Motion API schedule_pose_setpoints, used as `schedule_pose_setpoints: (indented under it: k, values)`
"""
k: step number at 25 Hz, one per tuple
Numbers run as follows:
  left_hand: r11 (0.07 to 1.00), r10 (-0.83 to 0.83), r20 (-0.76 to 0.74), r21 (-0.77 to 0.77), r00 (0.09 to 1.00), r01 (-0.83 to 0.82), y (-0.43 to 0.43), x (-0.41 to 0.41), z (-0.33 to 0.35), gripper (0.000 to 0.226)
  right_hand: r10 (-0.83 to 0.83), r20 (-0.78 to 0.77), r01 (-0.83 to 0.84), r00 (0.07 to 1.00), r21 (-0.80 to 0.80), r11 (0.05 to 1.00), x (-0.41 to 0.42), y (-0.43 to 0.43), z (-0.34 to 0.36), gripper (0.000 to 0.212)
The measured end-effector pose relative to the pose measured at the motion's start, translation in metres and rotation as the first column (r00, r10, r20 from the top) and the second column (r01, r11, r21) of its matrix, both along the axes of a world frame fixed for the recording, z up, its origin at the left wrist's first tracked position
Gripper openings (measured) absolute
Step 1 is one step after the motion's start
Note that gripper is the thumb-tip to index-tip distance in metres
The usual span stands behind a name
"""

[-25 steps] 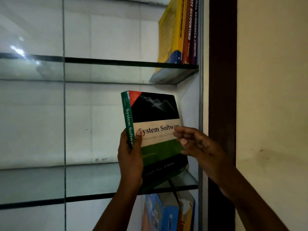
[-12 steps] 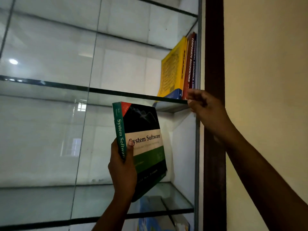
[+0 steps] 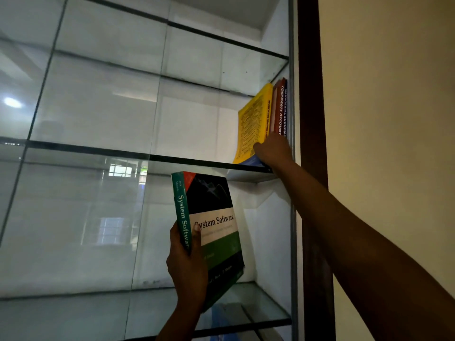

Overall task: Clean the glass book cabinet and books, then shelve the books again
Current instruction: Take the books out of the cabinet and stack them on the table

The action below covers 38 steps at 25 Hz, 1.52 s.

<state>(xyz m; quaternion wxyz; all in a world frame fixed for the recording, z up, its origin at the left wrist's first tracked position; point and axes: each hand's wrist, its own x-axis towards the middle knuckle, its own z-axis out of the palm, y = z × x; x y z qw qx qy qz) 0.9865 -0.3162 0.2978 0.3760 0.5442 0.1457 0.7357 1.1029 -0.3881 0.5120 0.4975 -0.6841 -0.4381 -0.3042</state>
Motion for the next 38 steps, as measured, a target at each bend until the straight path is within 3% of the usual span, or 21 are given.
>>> schedule_pose_setpoints:
  k: [5, 9, 12, 13, 16, 21, 24, 26, 29, 31, 33, 38]
  values:
    - [1.000, 0.009, -0.004, -0.004, 1.000, -0.009, -0.001, -0.003, 0.002, 0.036, -0.221, 0.056, 0.225, 0.974, -0.078, 0.971, -0.007, 0.019, 0.019, 0.049]
    - [1.000, 0.010, -0.008, -0.014, 1.000, -0.010, -0.004, -0.003, 0.004, 0.035, -0.138, -0.059, 0.139, 0.989, 0.014, 0.990, -0.003, 0.027, 0.023, 0.064]
    - [1.000, 0.001, -0.017, -0.014, 1.000, -0.001, -0.003, -0.003, 0.008, 0.036, -0.150, 0.029, 0.152, 0.988, -0.076, 0.985, 0.003, 0.027, 0.028, 0.049]
    - [1.000, 0.004, -0.025, -0.007, 1.000, -0.004, -0.001, -0.004, 0.009, 0.036, -0.127, 0.049, 0.132, 0.991, -0.124, 0.984, 0.005, 0.028, 0.032, 0.051]
    - [1.000, -0.002, -0.030, -0.012, 1.000, 0.002, 0.001, -0.007, 0.008, 0.036, 0.065, -0.082, -0.081, 0.995, -0.217, 0.973, 0.010, 0.032, 0.035, 0.057]
    - [0.998, -0.054, -0.023, -0.022, 0.998, 0.053, -0.015, -0.017, 0.006, 0.032, 0.293, -0.132, -0.286, 0.947, 0.071, 0.956, 0.015, 0.015, 0.013, 0.051]
    - [0.998, -0.055, -0.026, 0.000, 0.998, 0.055, -0.031, -0.024, 0.009, 0.036, 0.364, -0.167, -0.343, 0.917, 0.140, 0.929, 0.007, -0.012, 0.013, 0.049]
    - [0.998, -0.068, -0.021, 0.007, 0.997, 0.068, -0.045, -0.033, 0.012, 0.035, 0.466, -0.250, -0.420, 0.849, 0.217, 0.881, -0.007, -0.036, 0.014, 0.034]
    - [0.995, -0.095, -0.026, 0.016, 0.995, 0.095, -0.066, -0.049, 0.015, 0.035, 0.664, -0.395, -0.525, 0.635, 0.409, 0.746, -0.036, -0.082, 0.004, 0.006]
    - [0.993, -0.116, -0.031, 0.017, 0.993, 0.116, -0.082, -0.063, 0.015, 0.034, 0.722, -0.442, -0.547, 0.533, 0.472, 0.692, -0.051, -0.110, -0.016, 0.006]
    - [0.992, -0.128, -0.045, 0.010, 0.991, 0.129, -0.100, -0.083, 0.009, 0.032, 0.727, -0.466, -0.543, 0.503, 0.484, 0.686, -0.066, -0.136, -0.041, 0.019]
    - [0.996, -0.085, -0.138, -0.028, 0.987, 0.082, -0.146, -0.144, -0.033, 0.029, 0.720, -0.539, -0.522, 0.437, 0.499, 0.692, -0.092, -0.187, -0.106, 0.015]
